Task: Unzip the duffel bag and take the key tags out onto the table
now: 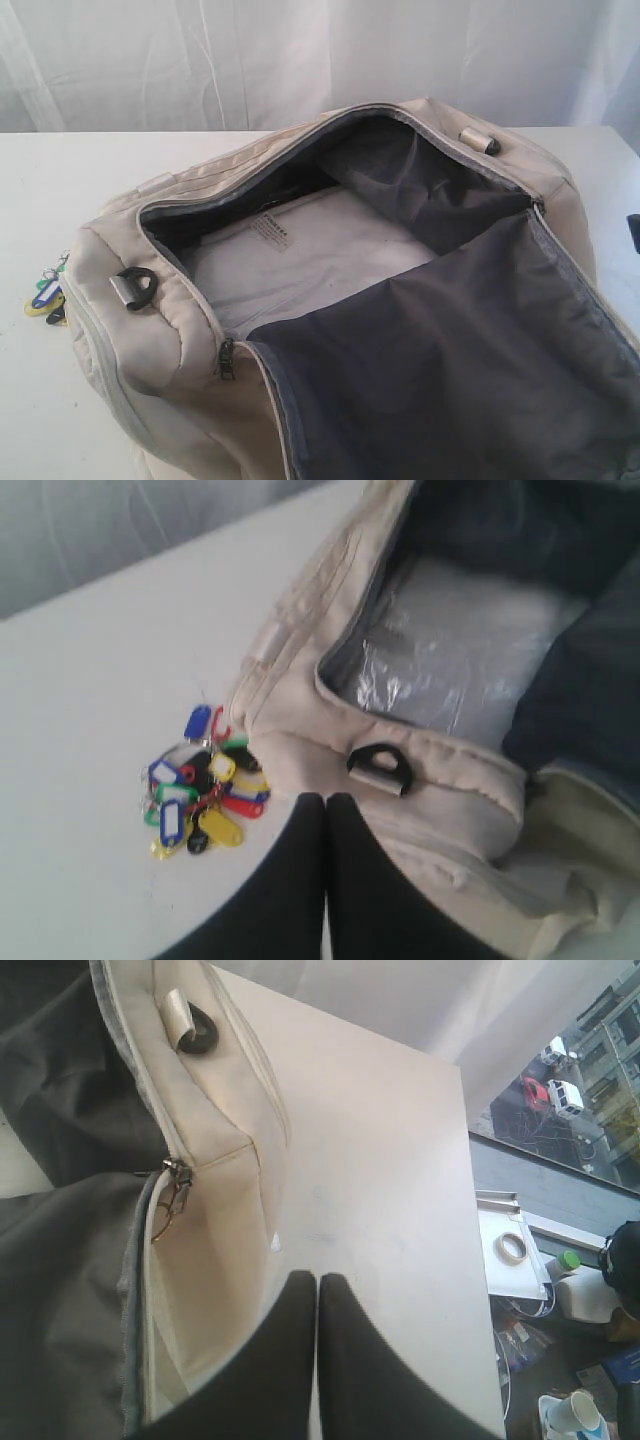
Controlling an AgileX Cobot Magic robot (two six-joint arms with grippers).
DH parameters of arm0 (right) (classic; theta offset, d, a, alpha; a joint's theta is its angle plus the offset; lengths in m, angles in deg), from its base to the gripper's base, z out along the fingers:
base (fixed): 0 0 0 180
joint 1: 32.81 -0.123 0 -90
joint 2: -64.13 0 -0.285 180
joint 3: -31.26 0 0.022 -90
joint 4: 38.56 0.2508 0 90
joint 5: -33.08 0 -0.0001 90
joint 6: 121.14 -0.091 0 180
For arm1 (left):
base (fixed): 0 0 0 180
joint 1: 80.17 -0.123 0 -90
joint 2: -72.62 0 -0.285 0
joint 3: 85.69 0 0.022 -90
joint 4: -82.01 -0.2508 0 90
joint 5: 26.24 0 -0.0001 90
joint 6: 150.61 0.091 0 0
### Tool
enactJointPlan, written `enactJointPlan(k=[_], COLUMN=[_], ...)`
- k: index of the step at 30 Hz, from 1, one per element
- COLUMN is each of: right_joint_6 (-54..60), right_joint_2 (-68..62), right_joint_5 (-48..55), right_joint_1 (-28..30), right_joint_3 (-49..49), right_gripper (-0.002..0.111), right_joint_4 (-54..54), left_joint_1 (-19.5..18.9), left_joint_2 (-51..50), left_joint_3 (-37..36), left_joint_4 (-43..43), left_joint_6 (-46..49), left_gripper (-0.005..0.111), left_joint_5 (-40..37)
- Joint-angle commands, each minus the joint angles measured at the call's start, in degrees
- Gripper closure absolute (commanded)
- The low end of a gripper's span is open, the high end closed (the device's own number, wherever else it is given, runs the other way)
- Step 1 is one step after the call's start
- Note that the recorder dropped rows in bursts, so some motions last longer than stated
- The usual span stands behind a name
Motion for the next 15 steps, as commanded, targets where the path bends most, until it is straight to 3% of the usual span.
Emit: enactJointPlan(k=[1,8,15], right_joint_6=[0.02,0.02,0.02], right_joint_2=[0.42,0.42,0.42], right_joint_5=[-0.03,-0.03,0.10], right_joint_1=[0.09,0.09,0.09], right_joint_3=[0.05,0.05,0.05], right_gripper=[0.107,0.107,0.107], right_joint_4=[-0.16,-0.16,-0.16], left_joint_1=[-0.25,-0.25,-0.25], left_joint_2=[11.04,15.23,14.99], left_joint_3=[-4.82,-13.20,-16.35], left_joint_4=[2.39,-0.53,1.01], left_joint_6=[0.21,0.32,0.33], left_gripper=[0.107,0.107,0.107], left_joint_5=[6.23,8.05,8.24])
